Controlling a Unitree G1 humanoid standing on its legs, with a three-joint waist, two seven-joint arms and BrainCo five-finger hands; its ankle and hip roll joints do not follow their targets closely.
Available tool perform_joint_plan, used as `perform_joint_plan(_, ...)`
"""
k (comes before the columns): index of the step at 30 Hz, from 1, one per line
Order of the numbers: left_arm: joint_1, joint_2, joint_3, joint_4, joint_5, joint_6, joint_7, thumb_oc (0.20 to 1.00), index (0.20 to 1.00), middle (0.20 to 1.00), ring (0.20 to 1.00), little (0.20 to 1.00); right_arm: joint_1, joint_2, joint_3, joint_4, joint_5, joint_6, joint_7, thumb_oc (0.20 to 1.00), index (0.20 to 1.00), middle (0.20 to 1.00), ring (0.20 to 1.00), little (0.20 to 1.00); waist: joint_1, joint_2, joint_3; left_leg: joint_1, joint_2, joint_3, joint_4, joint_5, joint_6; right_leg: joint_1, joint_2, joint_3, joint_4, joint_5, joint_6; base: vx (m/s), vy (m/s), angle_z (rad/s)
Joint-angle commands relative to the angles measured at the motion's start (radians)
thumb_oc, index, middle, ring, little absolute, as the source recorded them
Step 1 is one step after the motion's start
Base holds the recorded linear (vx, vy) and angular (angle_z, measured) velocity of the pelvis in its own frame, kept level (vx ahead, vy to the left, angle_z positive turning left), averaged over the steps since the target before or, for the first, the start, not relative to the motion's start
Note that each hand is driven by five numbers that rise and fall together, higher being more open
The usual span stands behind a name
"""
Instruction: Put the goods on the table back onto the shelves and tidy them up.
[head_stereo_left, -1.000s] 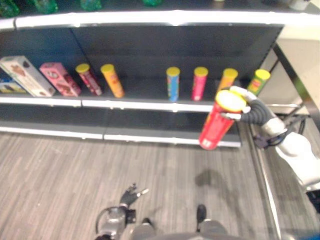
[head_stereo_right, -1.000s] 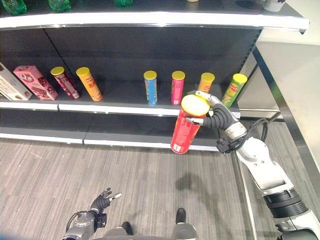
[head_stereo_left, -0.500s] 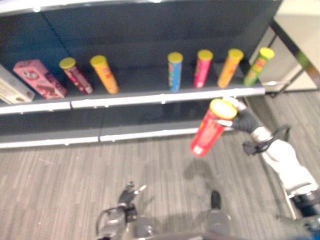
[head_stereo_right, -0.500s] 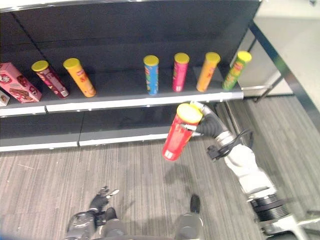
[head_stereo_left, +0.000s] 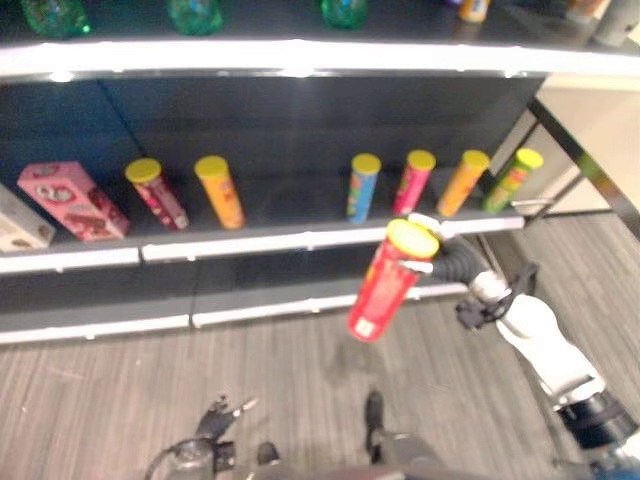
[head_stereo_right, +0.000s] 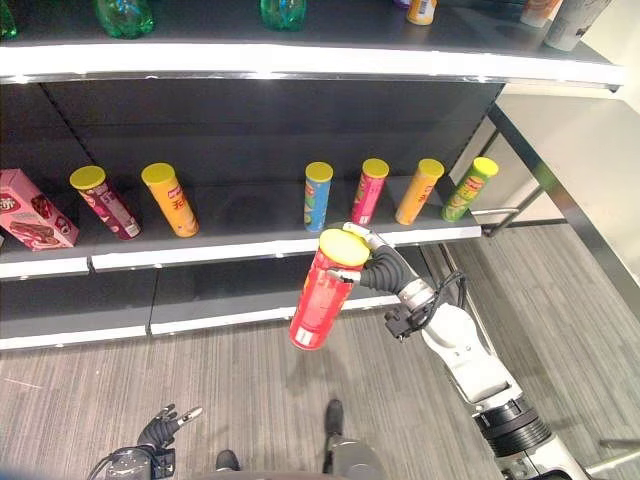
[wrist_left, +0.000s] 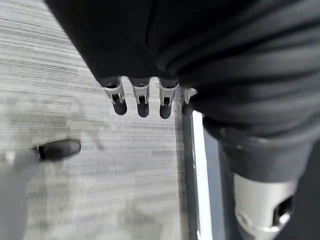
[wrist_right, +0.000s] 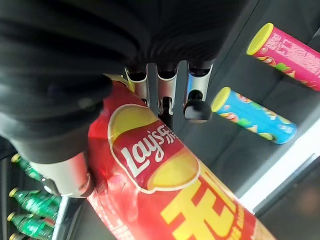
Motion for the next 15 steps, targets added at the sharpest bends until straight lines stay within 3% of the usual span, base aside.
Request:
perform_joint_plan(1,-0.051,0.007,-0.014,-0.024,0.030,-0.035,0.006,1.000,1.000,1.000,1.000,1.000,-0.120,-0.006,-0.015,-0.041,0.031,-0.057,-0.019,0.200,0.200,0.200,0.200,0.200,0.028,-0.023,0.031,0.036,-0.109,-0.061,0.047,-0.085,0.031,0.075,-0.005,-0.063,0.064,-0.208,0.064,0.14,-0.029,-0.02)
perform_joint_plan(3,-0.050,-0.004,-0.021,-0.039,0.014,-0.037,0.008,1.000,1.000,1.000,1.000,1.000,-0.121,-0.008,-0.011,-0.047,0.040,-0.055,-0.017,0.200,0.200,0.200,0.200,0.200,0.030,-0.027,0.039,0.014,-0.109,-0.073,0.138,-0.101,0.018,0.096,-0.010,-0.071,0.061,-0.213,0.058,0.12,-0.028,-0.09)
perform_joint_plan(4,-0.058,-0.018,-0.047,-0.062,0.010,-0.040,0.006,1.000,1.000,1.000,1.000,1.000,-0.130,-0.015,-0.008,-0.047,0.050,-0.057,-0.018,0.200,0.200,0.200,0.200,0.200,0.033,-0.038,0.052,-0.025,-0.113,-0.084,0.254,-0.107,-0.011,0.125,-0.023,-0.077,0.048,-0.216,0.050,0.05,-0.012,-0.01)
perform_joint_plan(7,-0.071,-0.020,-0.064,-0.069,0.014,-0.039,0.007,1.000,1.000,1.000,1.000,1.000,-0.136,-0.016,-0.007,-0.041,0.054,-0.054,-0.023,0.200,0.200,0.200,0.200,0.200,0.025,-0.044,0.058,-0.072,-0.081,-0.060,0.340,-0.103,-0.032,0.154,-0.029,-0.093,0.033,-0.225,0.042,0.13,0.053,0.25)
perform_joint_plan(8,-0.069,-0.018,-0.062,-0.071,0.017,-0.034,0.008,1.000,1.000,1.000,1.000,1.000,-0.136,-0.016,-0.002,-0.051,0.049,-0.048,-0.017,0.200,0.200,0.200,0.200,0.200,0.025,-0.037,0.050,-0.059,-0.044,-0.031,0.294,-0.097,-0.030,0.176,-0.027,-0.096,0.025,-0.235,0.046,0.20,0.139,0.23)
perform_joint_plan(10,-0.068,-0.015,-0.059,-0.069,0.021,-0.033,0.010,1.000,1.000,1.000,1.000,1.000,-0.137,-0.016,0.001,-0.054,0.046,-0.047,-0.015,0.200,0.200,0.200,0.200,0.200,0.030,-0.036,0.048,-0.047,-0.030,-0.025,0.254,-0.087,-0.032,0.181,-0.033,-0.091,0.026,-0.240,0.051,0.21,0.181,0.12)
perform_joint_plan(14,-0.050,-0.012,-0.044,-0.071,-0.014,-0.040,0.026,1.000,1.000,1.000,1.000,1.000,-0.146,-0.006,0.007,-0.026,0.053,-0.057,-0.029,0.200,0.200,0.200,0.200,0.200,0.040,-0.027,0.035,-0.097,0.140,-0.059,0.076,0.054,-0.072,0.181,-0.100,-0.081,0.043,-0.285,0.088,0.22,0.283,-0.09)
perform_joint_plan(15,-0.050,-0.012,-0.044,-0.072,-0.014,-0.040,0.026,1.000,1.000,1.000,1.000,1.000,-0.146,-0.006,0.008,-0.025,0.053,-0.058,-0.030,0.200,0.200,0.200,0.200,0.200,0.039,-0.027,0.034,-0.096,0.141,-0.060,0.072,0.056,-0.073,0.181,-0.100,-0.082,0.045,-0.287,0.087,0.20,0.240,0.08)
